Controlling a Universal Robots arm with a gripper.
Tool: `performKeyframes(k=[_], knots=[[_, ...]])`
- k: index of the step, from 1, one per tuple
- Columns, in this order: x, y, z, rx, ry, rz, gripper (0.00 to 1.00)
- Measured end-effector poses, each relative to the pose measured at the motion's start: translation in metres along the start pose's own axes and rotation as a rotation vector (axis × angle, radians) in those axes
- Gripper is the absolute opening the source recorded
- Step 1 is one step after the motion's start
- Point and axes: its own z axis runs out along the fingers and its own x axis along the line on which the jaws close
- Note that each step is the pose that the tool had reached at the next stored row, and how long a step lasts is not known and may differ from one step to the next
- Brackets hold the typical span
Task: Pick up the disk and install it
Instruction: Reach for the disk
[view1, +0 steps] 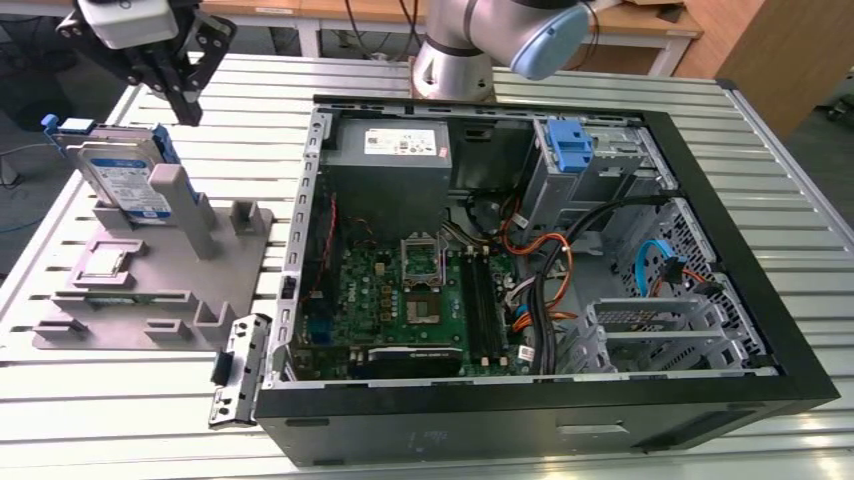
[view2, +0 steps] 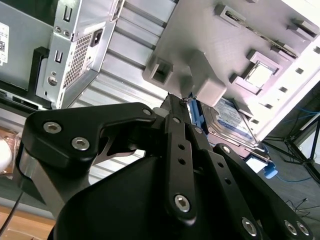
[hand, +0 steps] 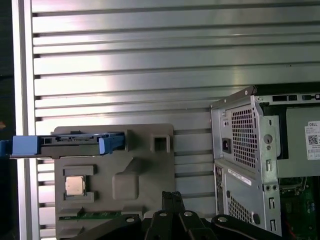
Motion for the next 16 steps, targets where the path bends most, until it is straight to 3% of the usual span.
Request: performKeyframes(k=[3,16], knots=[[0.0031,-0.0002,0.0002,-0.0001,0.0,0.0,0.11],[0.0034,-0.0003,0.0001,-0.0001,0.0,0.0,0.11]])
